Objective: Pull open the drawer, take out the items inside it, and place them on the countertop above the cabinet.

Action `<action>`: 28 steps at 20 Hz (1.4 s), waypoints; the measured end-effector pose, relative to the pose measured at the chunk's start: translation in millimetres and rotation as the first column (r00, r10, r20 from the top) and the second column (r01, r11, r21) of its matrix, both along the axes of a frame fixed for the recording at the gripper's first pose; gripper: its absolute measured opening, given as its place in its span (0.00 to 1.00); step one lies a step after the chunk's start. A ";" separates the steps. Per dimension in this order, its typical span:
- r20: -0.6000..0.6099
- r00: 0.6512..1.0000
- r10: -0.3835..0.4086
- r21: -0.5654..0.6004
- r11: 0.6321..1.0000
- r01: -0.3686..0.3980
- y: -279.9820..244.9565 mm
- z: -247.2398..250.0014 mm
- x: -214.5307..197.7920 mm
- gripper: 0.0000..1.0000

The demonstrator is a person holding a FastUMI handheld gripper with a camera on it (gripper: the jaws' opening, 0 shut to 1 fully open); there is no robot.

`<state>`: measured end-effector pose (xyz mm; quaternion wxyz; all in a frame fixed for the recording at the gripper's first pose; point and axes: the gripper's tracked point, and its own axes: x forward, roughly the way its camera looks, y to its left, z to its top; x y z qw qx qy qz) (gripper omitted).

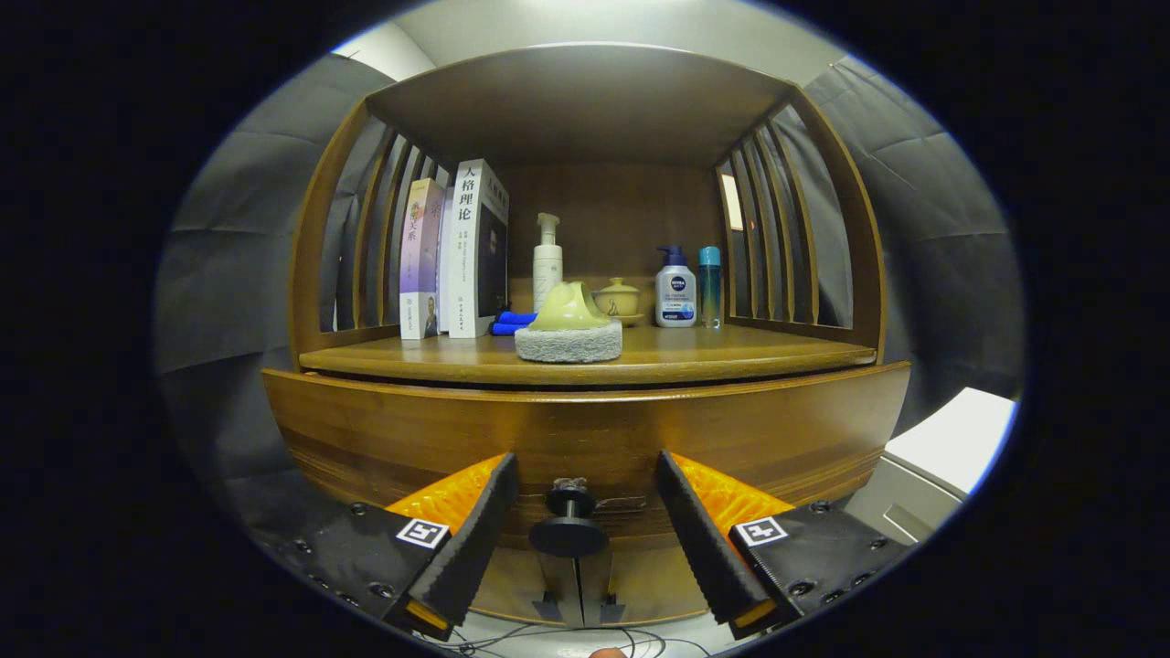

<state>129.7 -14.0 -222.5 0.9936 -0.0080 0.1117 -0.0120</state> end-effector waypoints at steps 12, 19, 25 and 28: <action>-0.010 1.000 -0.008 -0.024 1.000 0.008 -1.1 -2.3 26.3 0.98; 0.093 0.995 0.037 0.027 0.999 -0.039 10.2 69.9 -27.0 0.97; 0.155 0.985 0.078 -0.021 0.997 -0.076 8.7 129.3 -82.4 0.97; 0.179 0.981 0.074 -0.012 0.997 -0.073 2.6 150.9 -108.7 0.97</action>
